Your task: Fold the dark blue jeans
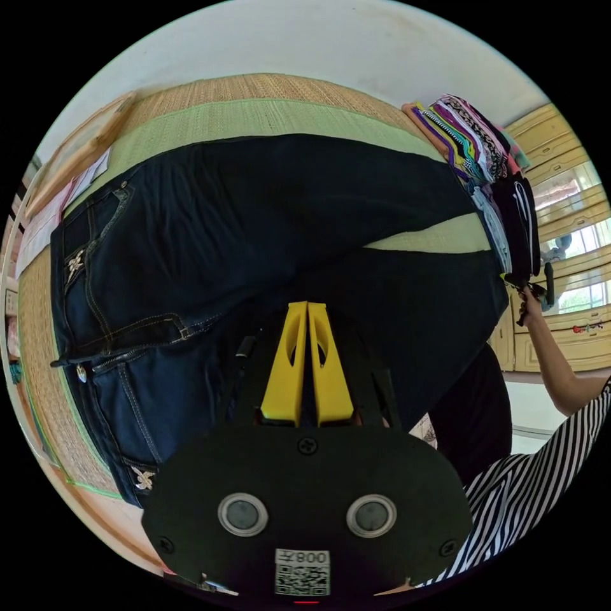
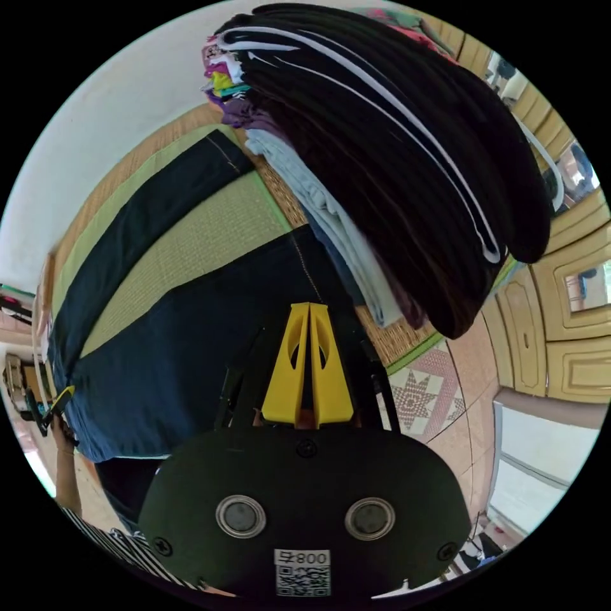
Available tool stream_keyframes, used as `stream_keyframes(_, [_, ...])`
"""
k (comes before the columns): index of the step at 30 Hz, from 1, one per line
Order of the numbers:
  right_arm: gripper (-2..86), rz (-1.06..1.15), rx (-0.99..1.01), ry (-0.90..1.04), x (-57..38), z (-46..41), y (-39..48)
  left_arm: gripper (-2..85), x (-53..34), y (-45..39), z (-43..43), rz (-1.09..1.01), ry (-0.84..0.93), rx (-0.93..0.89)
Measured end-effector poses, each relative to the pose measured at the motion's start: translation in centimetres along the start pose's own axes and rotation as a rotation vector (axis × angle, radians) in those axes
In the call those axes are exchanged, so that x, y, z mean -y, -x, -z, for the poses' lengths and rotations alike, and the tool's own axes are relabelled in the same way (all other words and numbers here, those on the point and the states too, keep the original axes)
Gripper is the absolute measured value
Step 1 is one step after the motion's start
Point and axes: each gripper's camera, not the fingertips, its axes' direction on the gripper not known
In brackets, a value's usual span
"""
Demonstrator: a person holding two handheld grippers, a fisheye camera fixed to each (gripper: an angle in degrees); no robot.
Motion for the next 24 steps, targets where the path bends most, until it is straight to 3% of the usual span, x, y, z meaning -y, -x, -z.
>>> stream_keyframes(3, [0.0, 0.090, 0.045, -0.031, -0.5, 0.1, 3.0, 0.0, -2.4, 2.0, 0.5, 0.068, 0.027, 0.073])
stream_keyframes(7, [0.0, 0.125, 0.005, 0.031, -0.4, -2.1, 5.4, 0.0, -4.9, 5.0, 1.0, 0.179, 0.020, -0.035])
stream_keyframes(10, [0.1, 0.197, 0.088, -0.015, 0.1, -1.0, 8.1, 0.0, -6.5, 6.1, 2.6, 0.189, -0.019, 0.030])
stream_keyframes(17, [0.1, 0.571, 0.395, -0.020, 1.9, -1.3, 23.1, 0.0, -7.8, 11.2, 5.2, 0.278, -0.136, 0.066])
stream_keyframes(24, [0.1, 0.776, 0.349, 0.112, 2.2, -7.4, 36.2, 0.0, -8.7, 15.7, 4.4, 0.319, -0.110, 0.021])
